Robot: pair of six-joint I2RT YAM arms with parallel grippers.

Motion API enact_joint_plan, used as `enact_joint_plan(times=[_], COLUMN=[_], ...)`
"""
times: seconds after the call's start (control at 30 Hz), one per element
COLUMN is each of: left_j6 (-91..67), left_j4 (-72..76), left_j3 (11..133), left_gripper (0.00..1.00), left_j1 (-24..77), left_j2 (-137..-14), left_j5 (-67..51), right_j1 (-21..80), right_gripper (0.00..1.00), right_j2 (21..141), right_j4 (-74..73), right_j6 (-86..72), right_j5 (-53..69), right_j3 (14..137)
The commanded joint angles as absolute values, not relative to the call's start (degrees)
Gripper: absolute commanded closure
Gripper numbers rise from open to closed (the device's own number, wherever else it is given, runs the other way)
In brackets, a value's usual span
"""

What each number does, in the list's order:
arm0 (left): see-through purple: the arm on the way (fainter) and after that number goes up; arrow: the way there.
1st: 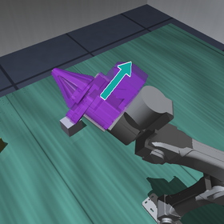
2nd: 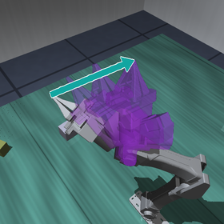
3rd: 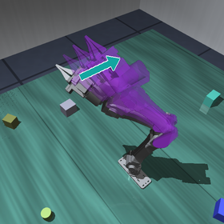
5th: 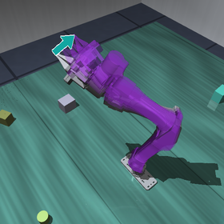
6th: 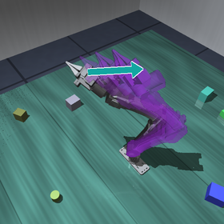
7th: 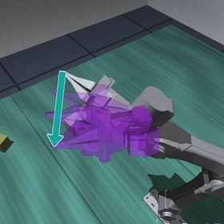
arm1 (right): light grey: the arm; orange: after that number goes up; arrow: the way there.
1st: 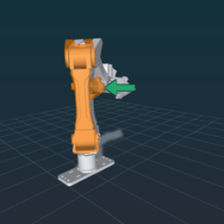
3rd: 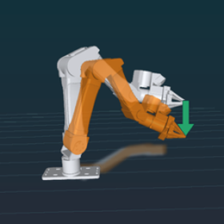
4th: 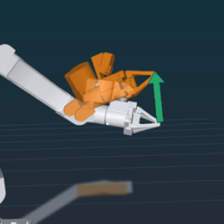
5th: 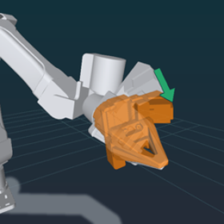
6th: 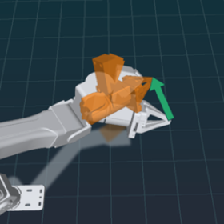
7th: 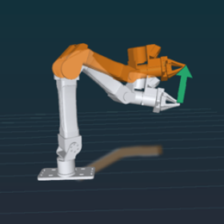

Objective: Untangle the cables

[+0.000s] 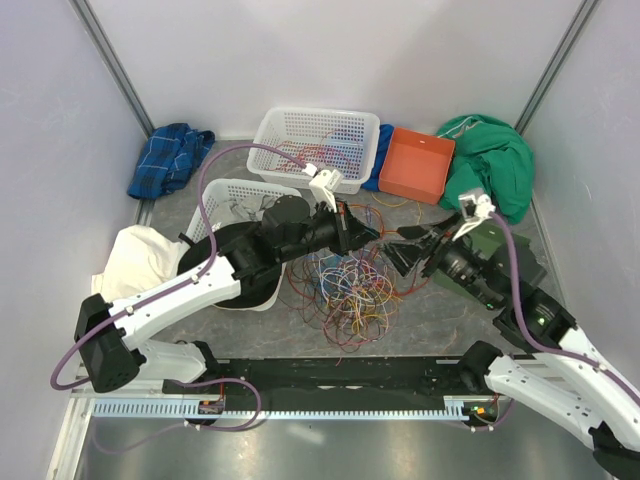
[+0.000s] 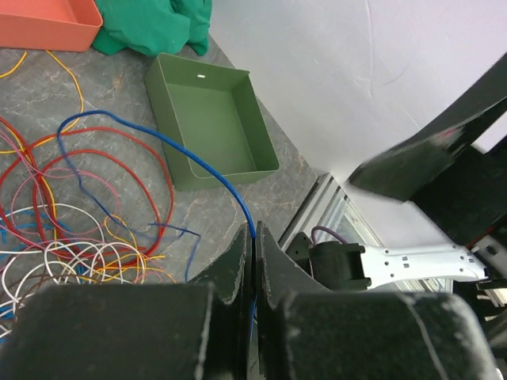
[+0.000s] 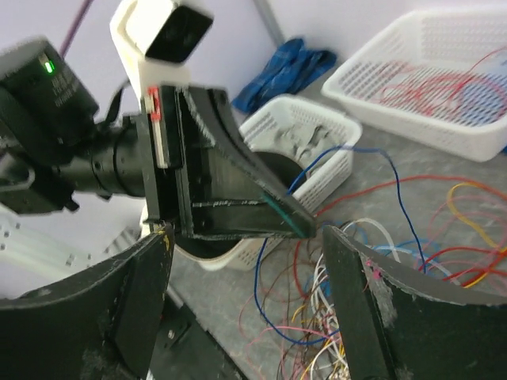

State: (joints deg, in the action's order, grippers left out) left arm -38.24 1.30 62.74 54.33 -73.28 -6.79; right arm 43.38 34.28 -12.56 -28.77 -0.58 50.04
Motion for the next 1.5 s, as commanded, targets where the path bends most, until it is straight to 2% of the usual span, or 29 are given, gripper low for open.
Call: enact_joint_plan(times=[0.0,0.27,0.47,0.57,0.67,0.7,0.77,0.8,0.87,0.9,0.93,0.97,1.0,1.03,1.1,1.13,1.17,1.2,1.27,1.3,1.47], left_j6=[-40.61,-40.52,-41.75,-41.84,-41.84,-41.84,-41.49,-41.40,-41.13,-40.96,-40.70,-40.52,-40.17,-39.47,-38.76,-38.06,-37.62,-37.53,-37.62,-37.62,-39.90], left_j4=[1.58,1.67,3.16,3.69,4.04,4.22,4.22,4.22,4.22,4.22,4.22,4.22,4.13,3.70,2.12,-1.20,-2.88,-5.25,-9.29,-9.93,-10.11], left_j3=[64.95,66.00,66.01,65.57,64.60,64.34,64.07,63.90,63.63,63.20,62.85,62.41,61.36,60.48,57.85,56.96,56.08,54.42,52.39,50.12,42.82], left_gripper=[0.98,0.98,0.98,0.98,0.98,0.98,0.98,0.98,0.98,0.98,0.98,0.98,0.98,0.81,0.61,0.48,0.41,0.24,0.12,0.01,0.00], left_j1=[54.14,54.05,54.05,54.14,54.14,54.14,54.14,54.14,54.14,54.14,54.14,54.14,54.14,54.14,54.14,54.05,54.14,54.14,54.05,54.05,54.05], left_j2=[-73.30,-74.70,-76.64,-76.90,-76.55,-76.12,-75.76,-75.41,-75.06,-74.88,-74.27,-74.01,-73.66,-72.35,-70.59,-68.58,-67.34,-66.28,-62.87,-61.71,-54.77], left_j5=[-8.35,-9.49,-12.04,-12.74,-12.31,-12.30,-11.95,-11.78,-11.43,-11.16,-11.08,-10.47,-9.85,-8.80,-3.54,-0.99,5.12,8.58,17.26,19.32,25.30], right_j1=[43.51,43.50,43.51,43.42,43.51,43.51,43.51,43.42,43.51,43.51,43.51,43.51,43.51,43.51,43.51,43.51,43.51,43.51,43.51,43.51,43.42], right_gripper=[0.19,0.20,0.21,0.25,0.39,0.48,0.57,0.67,0.76,0.89,0.95,1.00,1.00,1.00,1.00,1.00,1.00,1.00,1.00,1.00,1.00], right_j2=[37.35,34.36,37.44,40.16,42.62,43.24,43.59,43.51,42.89,41.67,40.62,39.47,37.37,36.57,35.42,35.59,36.03,36.99,38.14,39.54,46.57], right_j4=[-9.05,-5.46,-0.35,3.16,4.48,4.83,5.10,5.10,4.92,4.66,4.40,4.13,3.35,0.73,-6.19,-8.50,-10.87,-14.47,-16.78,-18.35,-20.74], right_j6=[-30.06,-31.29,-32.17,-32.08,-31.99,-31.99,-32.08,-31.99,-32.08,-32.17,-32.17,-31.99,-31.30,-30.94,-29.19,-27.09,-26.20,-25.50,-23.21,-22.33,-18.90], right_j5=[8.95,9.84,11.07,10.64,10.63,10.63,10.20,9.85,9.58,8.62,7.92,7.13,4.25,2.48,-2.17,-6.63,-9.03,-10.97,-16.15,-17.65,-29.15], right_j3=[47.12,38.85,37.44,36.92,36.48,36.39,36.12,36.12,36.12,36.30,36.39,36.56,37.00,38.74,41.73,45.23,47.00,48.67,52.81,54.13,65.02])
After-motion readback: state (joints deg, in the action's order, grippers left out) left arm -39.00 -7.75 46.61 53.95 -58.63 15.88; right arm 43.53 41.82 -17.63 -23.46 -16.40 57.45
